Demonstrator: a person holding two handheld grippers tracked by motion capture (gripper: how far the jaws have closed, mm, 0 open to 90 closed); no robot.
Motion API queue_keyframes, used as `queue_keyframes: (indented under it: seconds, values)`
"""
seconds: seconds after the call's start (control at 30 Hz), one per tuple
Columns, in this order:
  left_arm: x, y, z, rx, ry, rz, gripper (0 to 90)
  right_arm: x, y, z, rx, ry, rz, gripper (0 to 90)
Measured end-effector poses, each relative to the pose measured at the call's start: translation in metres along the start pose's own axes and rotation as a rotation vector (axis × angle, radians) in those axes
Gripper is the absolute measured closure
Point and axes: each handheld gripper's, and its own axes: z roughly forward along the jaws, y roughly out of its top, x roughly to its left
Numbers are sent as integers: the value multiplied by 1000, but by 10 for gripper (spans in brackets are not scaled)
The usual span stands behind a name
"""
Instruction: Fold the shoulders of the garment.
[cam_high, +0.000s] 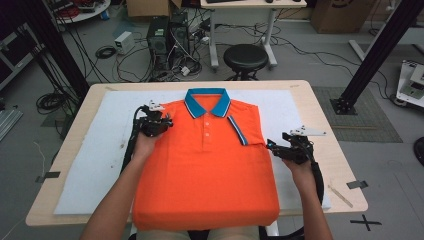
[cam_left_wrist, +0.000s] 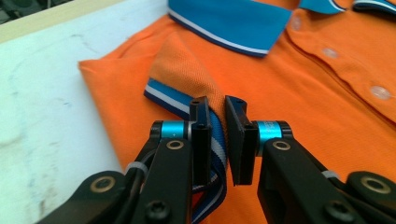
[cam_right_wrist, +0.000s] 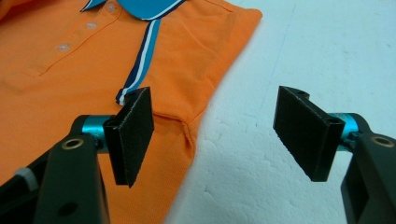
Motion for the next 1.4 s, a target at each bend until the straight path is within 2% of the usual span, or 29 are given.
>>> queue_keyframes:
  seconds: [0.1,0.13,0.17,0.2,0.23,0.3,0.43,0.5,0.57,0.7,0.83,0.9,1.03,1.1,1.2,1.33,1.4]
  values:
    - [-1,-1,3,1,-44,-14,767,0,0,0,1,0,0,295]
    - [-1,-1,4,-13,-54,-27,692,0,0,0,1,0,1,295]
    - [0,0,4,-23,-76,-59,578,0,0,0,1,1,0,294]
    - [2,0,3,-32,-77,-83,469,0,0,0,1,-1,0,294]
    - [4,1,0,-44,-63,-92,391,0,0,0,1,-1,0,294]
    - [10,1,-5,-72,-40,-112,330,0,0,0,2,-2,3,294]
    - [22,-1,-16,-129,-34,-160,301,1,0,0,4,-2,-1,294]
    - [23,-5,-18,-143,-32,-153,295,2,0,1,3,-3,-2,294]
    - [25,-10,-17,-135,-37,-149,296,2,0,1,4,-3,-2,294]
    - [29,-23,-17,-169,-63,-166,281,2,0,1,5,0,-6,294]
    - [35,-36,-25,-250,-113,-175,276,2,0,2,7,-7,-4,262]
    - [38,-40,-28,-283,-139,-168,276,1,0,3,11,-6,-9,219]
    - [38,-42,-35,-340,-172,-154,275,1,2,4,12,-1,-30,218]
    - [36,-43,-38,-352,-183,-148,258,2,3,5,12,-6,-35,217]
    - [35,-44,-42,-356,-169,-133,258,2,5,7,11,-6,-35,217]
    - [39,-45,-46,-343,-150,-151,258,3,7,9,7,-5,-34,217]
    - [42,-47,-49,-344,-142,-147,257,4,8,11,6,-5,-36,217]
